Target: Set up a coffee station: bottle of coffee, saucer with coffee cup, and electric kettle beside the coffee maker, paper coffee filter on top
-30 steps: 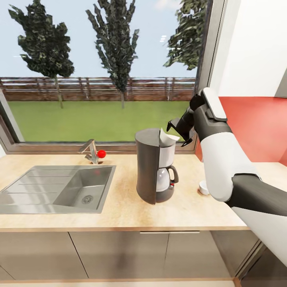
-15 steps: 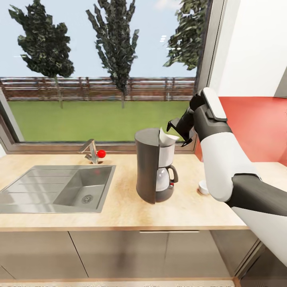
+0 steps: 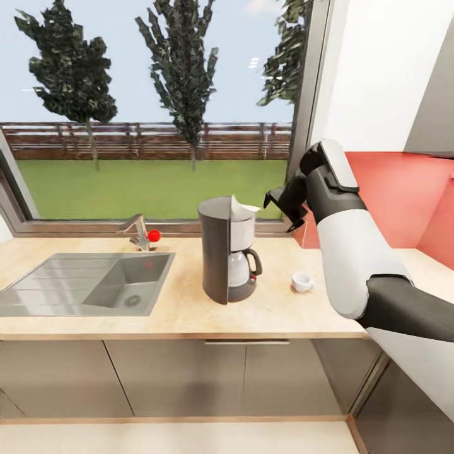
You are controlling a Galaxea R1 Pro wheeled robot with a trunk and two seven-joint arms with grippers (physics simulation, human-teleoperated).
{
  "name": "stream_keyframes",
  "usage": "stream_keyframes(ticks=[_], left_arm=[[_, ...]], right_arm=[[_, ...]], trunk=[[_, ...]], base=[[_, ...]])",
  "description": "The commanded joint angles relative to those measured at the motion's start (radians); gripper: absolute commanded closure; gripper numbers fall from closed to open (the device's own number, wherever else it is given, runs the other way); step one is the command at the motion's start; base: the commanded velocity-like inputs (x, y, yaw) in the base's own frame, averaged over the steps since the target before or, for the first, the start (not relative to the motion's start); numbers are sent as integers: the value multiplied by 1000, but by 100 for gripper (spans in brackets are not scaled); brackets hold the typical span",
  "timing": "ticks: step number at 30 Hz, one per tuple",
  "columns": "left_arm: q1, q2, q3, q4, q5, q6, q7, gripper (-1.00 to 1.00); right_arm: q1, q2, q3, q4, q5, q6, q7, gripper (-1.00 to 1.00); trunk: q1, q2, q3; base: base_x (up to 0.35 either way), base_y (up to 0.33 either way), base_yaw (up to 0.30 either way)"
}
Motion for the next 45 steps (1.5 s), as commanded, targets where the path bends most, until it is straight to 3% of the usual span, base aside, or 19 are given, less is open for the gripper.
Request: stream_keyframes(ticks=[1,8,19,34,36,39,41,43,44,45], left_arm=[[-1,0,5,2,1,-7,0,-100],[-5,5,0,-6,0,-11,0,-100],[-11,12,0,-50,0,-9,0,-100],[-13,5,-1,-52,0,-12,0,-100],[-13,5,-1,-52,0,-12,0,-100],[-13,6,-1,-52,0,-12,0,-100],[-13,6,-1,-52,0,-12,0,-100],[-13,5,-1,-52,-1,-13,0,-100],[-13,6,-1,-52,-1,-13,0,-100],[-13,6,-1,-52,-1,-13,0,-100]], right_arm=[[-1,1,-3,0,-4,11,-7,-100],[19,1,10,3,-4,11,-7,-100],[120,2,145,-1,-4,11,-6,-100],[233,2,156,-2,-4,11,-6,-100],[254,3,177,-3,-4,11,-6,-100],[297,3,260,-5,-4,10,2,-100],[352,1,359,-5,2,8,74,-100],[407,0,453,-3,41,4,170,-100],[434,0,492,-2,81,-4,219,-100],[447,-1,509,-2,104,-11,243,-100]], trunk=[[0,-2,-2],[0,-2,-2],[0,-2,-2],[0,-2,-2],[0,-2,-2],[0,-2,-2],[0,-2,-2],[0,-2,-2],[0,-2,-2],[0,-2,-2]], base=[[-268,-206,0],[-158,-122,0],[-4,-3,0],[-132,-103,0],[-212,-162,0],[-223,-175,0],[-102,-81,0],[-42,-33,0],[-21,-17,0],[-17,-13,0]])
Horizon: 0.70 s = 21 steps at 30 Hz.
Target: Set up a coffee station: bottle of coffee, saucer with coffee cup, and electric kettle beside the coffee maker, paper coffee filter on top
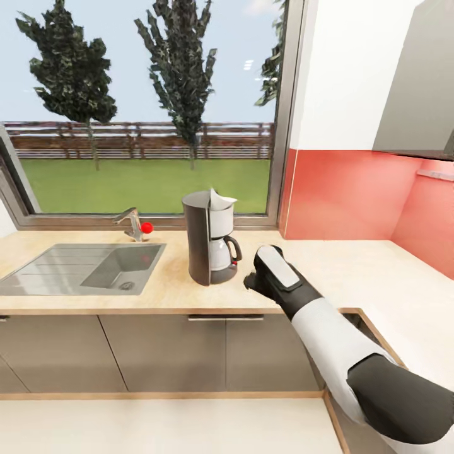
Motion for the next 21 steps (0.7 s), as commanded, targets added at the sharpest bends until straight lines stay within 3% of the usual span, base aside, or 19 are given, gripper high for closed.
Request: stream_keyframes(ticks=[1,2,3,4,5,6,8,12,17,19,21], left_arm=[[0,0,5,-2,1,-3,0,-100],[0,0,4,-2,1,-3,0,-100],[0,0,4,-2,1,-3,0,-100],[0,0,4,-2,1,-3,0,-100],[0,0,4,-2,1,-3,0,-100],[0,0,4,-2,1,-3,0,-100],[0,-1,4,-4,1,-4,0,-100],[0,-8,4,-54,1,-4,-2,-100],[-1,-12,5,-93,1,-4,-2,-100],[-1,-13,5,-95,1,-4,-2,-100],[-1,-14,5,-97,1,-3,-2,-100]], right_arm=[[28,0,30,1,56,-16,40,-100],[62,0,48,3,126,-57,82,-100],[80,1,56,4,162,-81,100,-100],[118,1,70,7,233,-131,131,-100],[138,2,78,10,268,-156,145,-100],[176,2,95,17,334,-206,169,-100],[359,4,173,114,532,-418,275,-100],[484,4,222,302,615,-608,445,-100],[552,2,230,577,635,-750,700,-100],[559,1,230,629,636,-780,755,-100],[570,0,231,702,638,-831,855,-100]], trunk=[[1,-2,-2],[1,-2,-2],[1,-2,-2],[1,-2,-2],[1,-2,-2],[1,-2,-2],[1,-2,-2],[1,-2,-2],[1,-2,-2],[1,-2,-2],[1,-2,-2]], base=[[-11,-8,0],[-7,-5,0],[-5,-4,0],[-3,-3,0],[-3,-2,0],[-2,-1,0],[0,0,0],[0,0,0],[0,0,0],[0,0,0],[0,0,0]])
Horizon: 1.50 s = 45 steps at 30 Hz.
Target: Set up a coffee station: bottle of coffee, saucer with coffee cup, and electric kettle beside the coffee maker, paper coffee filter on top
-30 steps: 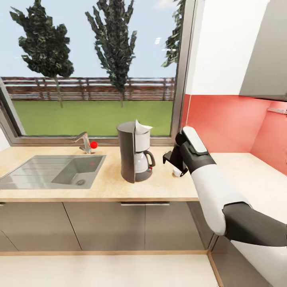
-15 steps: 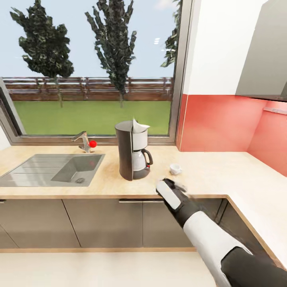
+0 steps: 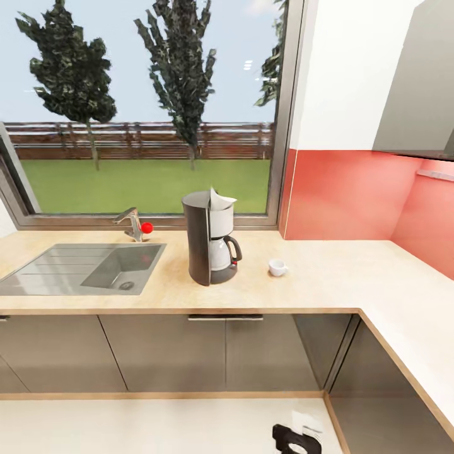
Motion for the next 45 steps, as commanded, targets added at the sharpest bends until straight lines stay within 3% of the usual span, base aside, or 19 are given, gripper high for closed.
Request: stream_keyframes(ticks=[1,4,7,9,13,14,25,26,45], left_arm=[[0,-1,5,-2,1,0,-1,-100],[0,-2,5,-2,1,10,0,-100],[0,-8,6,2,1,14,0,-100],[1,-9,8,5,1,14,-2,-100],[1,-9,9,6,1,9,-2,-100],[1,-8,10,7,2,5,-2,-100],[2,-16,10,-3,3,-4,-2,-100],[2,-45,6,-3,1,-7,-2,-100],[2,-39,4,-2,3,-2,-1,-100]], right_arm=[[2,0,10,18,-9,-17,39,-100],[5,-8,10,39,-7,-17,105,-100],[8,-56,10,47,-11,90,157,-100],[16,-82,10,49,-14,159,255,-100],[22,-102,10,49,-10,181,331,-100],[23,-109,11,49,9,187,353,-100],[24,-108,8,47,33,186,354,-100],[24,-107,8,47,34,186,352,-100],[33,-109,11,50,44,188,354,-100]], trunk=[[1,-2,-2],[1,-2,-2],[1,-2,-2],[1,-2,-2],[1,-2,-2],[1,-2,-2],[1,-2,-2],[1,-2,-2],[1,-2,-2]], base=[[0,0,0],[0,0,0],[0,0,0],[0,0,0],[0,0,0],[0,0,0],[0,0,0],[0,0,149],[0,0,268]])
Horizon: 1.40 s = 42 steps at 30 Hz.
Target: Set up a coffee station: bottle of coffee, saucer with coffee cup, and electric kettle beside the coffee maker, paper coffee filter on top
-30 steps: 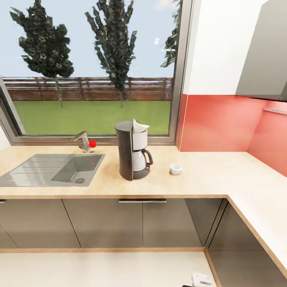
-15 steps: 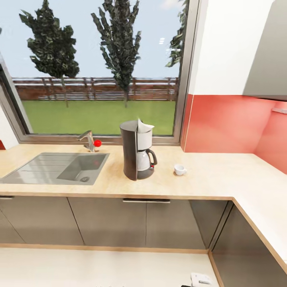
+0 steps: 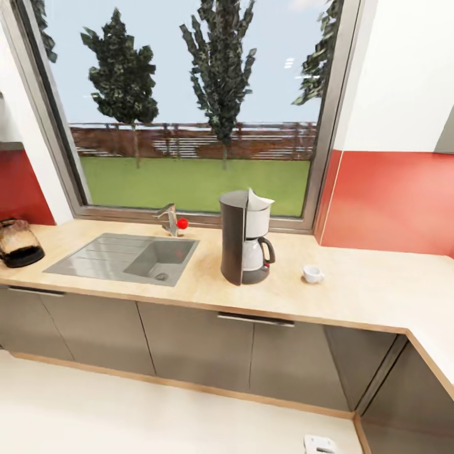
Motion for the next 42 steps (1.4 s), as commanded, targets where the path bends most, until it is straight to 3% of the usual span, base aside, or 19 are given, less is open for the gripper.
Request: stream_keyframes(ticks=[1,14,27,29,33,37,42], left_arm=[[0,0,4,-2,1,-2,-1,-100],[0,-7,5,-2,1,-3,-1,-100],[0,-9,7,-3,1,-7,-1,-100],[0,-8,4,-3,0,-7,-1,-100],[0,-8,0,-4,-2,-7,-2,-100],[0,-1,1,-2,-1,-7,-2,-100],[0,0,1,-2,0,-7,-2,-100]], right_arm=[[2,0,9,0,-9,-2,-4,-100],[34,5,9,-1,-9,-6,-5,-100],[41,5,9,-1,-9,-3,-6,-100],[127,-31,9,1,-8,-1,-3,-100],[249,-48,10,1,-7,-2,0,-100],[318,-48,10,0,10,-3,17,-100],[337,-49,9,0,23,-5,64,-100]], trunk=[[1,-2,-2],[1,-2,-2],[1,-2,-2],[1,-2,-2],[1,-2,-2],[1,-2,-3],[1,-2,-7]], base=[[0,0,279],[23,5,279],[213,228,279],[180,271,279],[179,272,279],[179,272,279],[178,276,256]])
